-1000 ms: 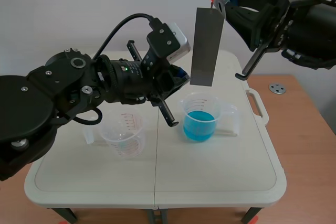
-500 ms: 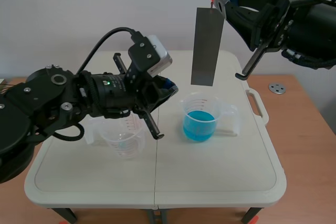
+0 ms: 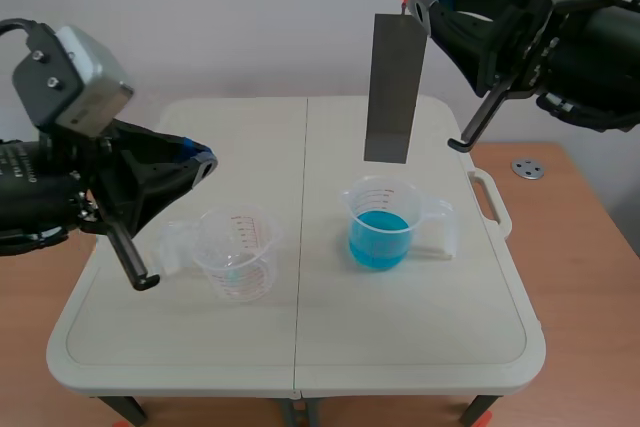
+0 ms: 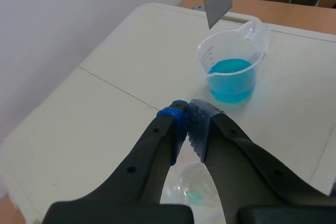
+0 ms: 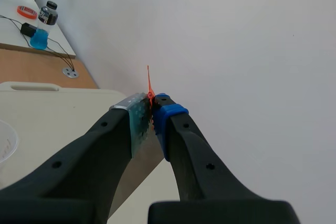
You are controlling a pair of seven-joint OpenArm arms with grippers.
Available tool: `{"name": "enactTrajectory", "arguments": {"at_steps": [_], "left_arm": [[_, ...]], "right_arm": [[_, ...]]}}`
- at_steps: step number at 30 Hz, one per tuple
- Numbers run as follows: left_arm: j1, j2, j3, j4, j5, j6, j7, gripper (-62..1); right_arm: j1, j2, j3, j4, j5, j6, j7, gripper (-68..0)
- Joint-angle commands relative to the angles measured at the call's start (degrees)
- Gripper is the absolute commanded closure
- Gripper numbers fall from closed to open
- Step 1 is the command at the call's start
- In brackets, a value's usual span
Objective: Hold the metal plate by the orange handle, dip it into the blue solution, take it out and point at it, then put the plate back in the beaker on the left.
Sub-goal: 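Put the plate into the left beaker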
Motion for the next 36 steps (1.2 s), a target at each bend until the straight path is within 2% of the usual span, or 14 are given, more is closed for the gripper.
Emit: {"name": "enactTrajectory", "arguments": {"at_steps": [1, 5, 12, 19, 27, 32, 36], "left_arm": [[3.37, -1.01, -2.32, 1.77, -1.75, 0.31, -0.85, -1.6], [12.04, -2.82, -9.29, 6.23, -4.2, 0.26, -1.05, -1.6], [25.53, -2.8, -20.39, 9.01, -4.22, 0.11, -4.55, -1.6], [37.77, -1.75, -28.79, 9.01, -4.24, 0.11, -6.91, -1.6], [47.52, 4.48, -33.29, 8.98, -3.54, -0.04, -6.84, -1.6], [50.1, 9.07, -33.33, 8.94, -0.59, -0.09, -6.78, -1.7], [51.17, 12.15, -33.33, 8.94, 2.19, -0.09, -6.6, -1.6]], "right_arm": [[0.59, 0.79, 0.61, 1.18, 1.11, 0.33, 0.9, -1.3], [0.59, 0.79, 0.59, 1.18, 1.11, 0.33, 0.92, -1.3], [0.68, 0.79, 0.57, 1.18, 1.11, 0.33, 1.14, -1.3], [1.11, 0.79, -0.28, 1.18, 1.27, 0.33, 1.9, -1.3], [3.02, 0.74, -4.76, 1.18, 1.31, 0.33, 1.57, -1.3], [5.07, 0.31, -8.15, 1.18, 1.31, 0.33, 0.79, -1.3], [6.54, -1.57, -10.14, 1.16, 1.29, 0.33, -1.38, -1.3]]}}
